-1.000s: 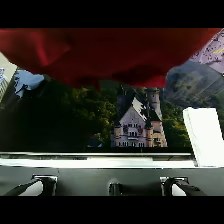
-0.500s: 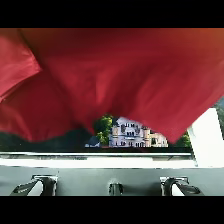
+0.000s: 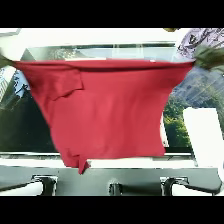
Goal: Fold the clothes and pants, and hang the long-sleeved shirts on hangers.
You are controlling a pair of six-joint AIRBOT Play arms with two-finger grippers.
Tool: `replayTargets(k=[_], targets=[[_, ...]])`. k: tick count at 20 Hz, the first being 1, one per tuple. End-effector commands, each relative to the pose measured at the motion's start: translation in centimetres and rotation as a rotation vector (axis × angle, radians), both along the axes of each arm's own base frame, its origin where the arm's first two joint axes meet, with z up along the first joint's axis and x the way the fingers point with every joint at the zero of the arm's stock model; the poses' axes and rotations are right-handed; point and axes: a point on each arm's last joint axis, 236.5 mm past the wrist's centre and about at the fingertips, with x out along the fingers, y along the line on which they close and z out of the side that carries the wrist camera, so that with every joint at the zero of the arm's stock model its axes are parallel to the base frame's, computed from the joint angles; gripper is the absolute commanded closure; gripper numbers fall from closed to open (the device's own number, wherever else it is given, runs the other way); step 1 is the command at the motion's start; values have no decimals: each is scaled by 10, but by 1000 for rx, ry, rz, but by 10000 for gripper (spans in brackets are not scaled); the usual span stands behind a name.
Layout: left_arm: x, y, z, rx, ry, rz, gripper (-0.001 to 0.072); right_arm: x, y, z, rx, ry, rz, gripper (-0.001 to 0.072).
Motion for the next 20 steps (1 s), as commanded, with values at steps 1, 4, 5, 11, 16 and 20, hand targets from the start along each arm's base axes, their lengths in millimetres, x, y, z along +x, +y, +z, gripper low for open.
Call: replayTargets(k=[1,4,5,11,16,20], targets=[[70,-24,-128,-46,158,-79,693,47,1,-111,72,169,6,683],[117,-35,-199,-53,154,-64,693,78,6,-168,66,186,22,683],[126,-36,-214,-53,149,-59,693,86,12,-179,57,177,40,683],[123,-29,-234,9,194,-90,693,91,26,-203,-80,206,71,683],[71,-38,-252,-9,417,-159,693,52,34,-217,-72,382,93,683],[36,-23,-267,54,578,-175,693,21,37,-235,-58,537,114,683]])
